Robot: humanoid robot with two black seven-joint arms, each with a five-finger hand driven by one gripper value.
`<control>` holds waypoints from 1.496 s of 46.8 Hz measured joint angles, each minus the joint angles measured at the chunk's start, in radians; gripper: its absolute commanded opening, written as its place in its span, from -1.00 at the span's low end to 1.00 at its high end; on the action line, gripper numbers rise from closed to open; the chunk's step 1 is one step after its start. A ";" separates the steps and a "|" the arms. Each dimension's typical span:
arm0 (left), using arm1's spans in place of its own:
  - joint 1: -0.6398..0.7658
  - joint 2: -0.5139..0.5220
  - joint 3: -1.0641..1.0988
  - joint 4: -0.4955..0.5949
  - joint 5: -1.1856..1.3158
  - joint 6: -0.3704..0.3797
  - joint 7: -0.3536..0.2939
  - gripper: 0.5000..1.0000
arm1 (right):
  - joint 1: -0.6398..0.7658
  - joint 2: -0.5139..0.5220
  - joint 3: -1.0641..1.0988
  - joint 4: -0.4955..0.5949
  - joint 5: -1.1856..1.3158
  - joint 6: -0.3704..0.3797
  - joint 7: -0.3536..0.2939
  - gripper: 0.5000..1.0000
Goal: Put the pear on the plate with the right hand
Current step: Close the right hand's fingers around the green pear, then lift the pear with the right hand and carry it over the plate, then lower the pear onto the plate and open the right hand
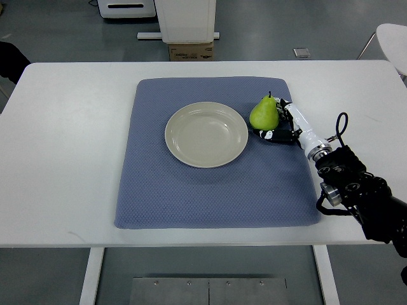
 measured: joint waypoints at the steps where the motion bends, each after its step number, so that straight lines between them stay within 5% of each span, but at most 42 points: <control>1: 0.000 0.000 0.000 0.000 0.000 0.000 0.000 1.00 | 0.000 0.000 -0.001 0.000 0.000 0.000 0.000 -0.93; 33: 0.000 0.000 0.000 0.000 0.000 0.000 0.000 1.00 | 0.130 -0.003 0.007 0.024 0.006 0.042 -0.041 -1.00; 53: 0.000 0.000 0.000 0.000 0.000 0.000 0.000 1.00 | 0.184 0.000 0.010 0.201 0.006 0.082 -0.028 -1.00; 70: 0.000 0.000 0.000 0.000 0.000 0.000 0.000 1.00 | 0.171 0.034 -0.013 0.245 -0.039 0.085 -0.008 -1.00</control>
